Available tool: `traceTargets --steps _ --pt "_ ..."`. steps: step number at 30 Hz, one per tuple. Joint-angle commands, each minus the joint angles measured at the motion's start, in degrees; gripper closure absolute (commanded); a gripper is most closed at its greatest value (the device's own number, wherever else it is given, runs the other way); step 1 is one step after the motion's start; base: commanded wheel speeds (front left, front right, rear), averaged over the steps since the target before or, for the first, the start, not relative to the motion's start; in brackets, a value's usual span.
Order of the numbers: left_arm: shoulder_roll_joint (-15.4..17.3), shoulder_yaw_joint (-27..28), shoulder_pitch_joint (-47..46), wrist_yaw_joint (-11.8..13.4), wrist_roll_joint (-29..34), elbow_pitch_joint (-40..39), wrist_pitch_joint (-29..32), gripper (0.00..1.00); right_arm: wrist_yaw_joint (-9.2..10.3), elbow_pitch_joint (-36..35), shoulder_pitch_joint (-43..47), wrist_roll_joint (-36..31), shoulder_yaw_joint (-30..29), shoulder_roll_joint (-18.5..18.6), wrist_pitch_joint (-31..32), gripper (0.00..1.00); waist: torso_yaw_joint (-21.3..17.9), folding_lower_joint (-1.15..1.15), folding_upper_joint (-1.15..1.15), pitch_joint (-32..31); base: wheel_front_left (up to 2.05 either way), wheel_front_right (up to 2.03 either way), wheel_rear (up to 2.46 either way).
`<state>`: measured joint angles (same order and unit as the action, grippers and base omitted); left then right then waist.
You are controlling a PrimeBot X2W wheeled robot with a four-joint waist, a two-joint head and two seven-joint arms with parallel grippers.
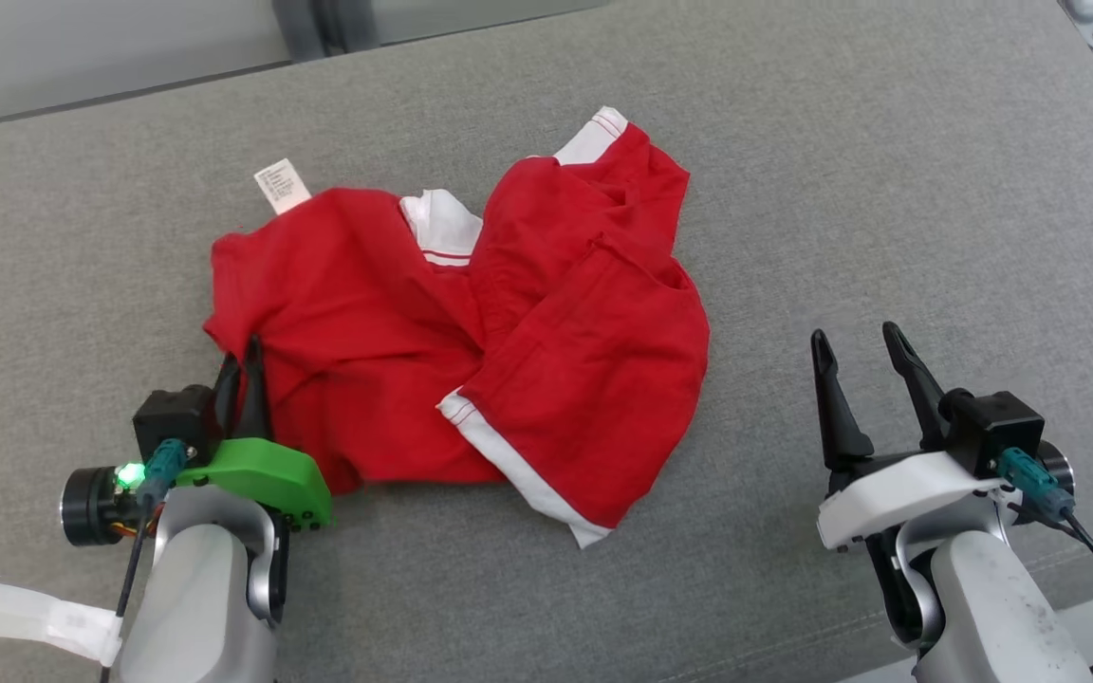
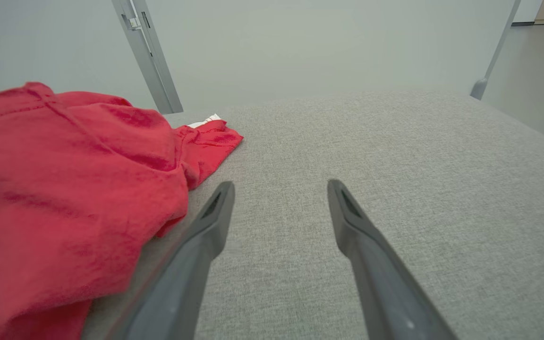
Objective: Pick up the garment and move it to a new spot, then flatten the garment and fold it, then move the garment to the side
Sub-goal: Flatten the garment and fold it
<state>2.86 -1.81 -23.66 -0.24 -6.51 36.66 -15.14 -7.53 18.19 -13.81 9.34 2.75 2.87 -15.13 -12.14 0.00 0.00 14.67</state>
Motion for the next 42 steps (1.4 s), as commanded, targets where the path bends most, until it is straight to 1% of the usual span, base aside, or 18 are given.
traceTargets --steps 1,7,10,16,18,22,24,30,34,36,39,41,42 --pt "0.20 0.50 1.36 0.07 -0.32 -1.95 -0.01 1.00 0.08 0.27 1.17 -0.54 -0.23 0.09 -0.02 0.00 2.54 0.00 0.00 -2.60 0.00 0.00 0.00" --pt "0.20 1.56 2.38 -0.65 1.17 -11.30 -0.01 1.00 0.08 0.96 2.63 0.13 0.32 0.09 -0.02 0.00 6.07 0.00 0.00 -6.49 0.00 0.00 0.00" --pt "0.97 2.71 1.13 -0.97 1.89 -14.97 -0.02 1.00 0.08 1.11 3.54 0.67 0.59 0.08 -0.02 0.00 7.92 0.00 0.00 -8.14 0.00 0.00 0.00" --pt "4.31 4.61 -3.11 -2.06 3.68 -20.60 -0.02 1.00 0.08 1.32 5.32 1.38 0.54 0.11 -0.02 0.00 11.83 0.00 0.00 -10.84 0.00 0.00 0.00" --pt "6.04 4.72 -5.10 -2.47 4.65 -21.46 -0.01 1.00 0.08 1.40 5.89 1.61 0.26 0.09 -0.02 0.00 13.25 0.00 0.00 -11.46 0.00 0.00 0.00" --pt "10.26 5.34 -9.62 -3.01 6.13 -20.24 -0.01 1.00 0.08 1.26 6.38 2.94 -0.10 0.10 -0.02 0.00 15.43 0.00 0.00 -11.91 0.00 0.00 0.00" --pt "12.11 6.23 -11.53 -2.66 6.33 -19.35 -0.01 1.00 0.08 0.97 5.99 3.35 0.08 0.09 -0.02 0.00 15.85 0.00 0.00 -11.88 0.00 0.00 0.00" --pt "17.46 9.01 -15.38 -2.20 6.28 -16.20 -0.01 1.00 0.08 0.20 5.09 3.28 0.28 0.11 -0.02 0.00 16.14 0.00 0.00 -11.05 0.00 0.00 0.00" --pt "20.33 9.80 -16.64 -2.24 6.74 -13.49 -0.01 1.00 0.08 -0.05 4.96 2.50 -0.06 0.11 -0.02 0.00 15.96 0.00 0.00 -10.08 0.00 0.00 0.00" --pt "21.19 10.15 -17.09 -1.68 6.91 -12.14 -0.01 1.00 0.08 -0.04 4.91 2.03 -0.21 0.10 -0.02 0.00 15.85 0.00 0.00 -9.49 0.00 0.00 0.00" --pt "21.74 10.52 -16.64 -2.13 6.07 -9.72 -0.01 1.00 0.08 -0.17 4.27 1.72 -0.16 0.10 -0.02 0.00 15.42 0.00 0.00 -8.61 0.00 0.00 0.00" --pt "21.68 10.56 -15.97 -2.17 5.70 -8.22 -0.01 1.00 0.08 -0.29 4.02 1.48 -0.19 0.11 -0.02 0.00 15.14 0.00 0.00 -7.99 0.00 0.00 0.00" --pt "21.11 10.77 -15.38 -1.91 5.15 -7.03 -0.01 1.00 0.08 -0.39 3.91 1.54 -0.23 0.10 -0.02 0.00 14.98 0.00 0.00 -7.61 0.00 0.00 0.00"
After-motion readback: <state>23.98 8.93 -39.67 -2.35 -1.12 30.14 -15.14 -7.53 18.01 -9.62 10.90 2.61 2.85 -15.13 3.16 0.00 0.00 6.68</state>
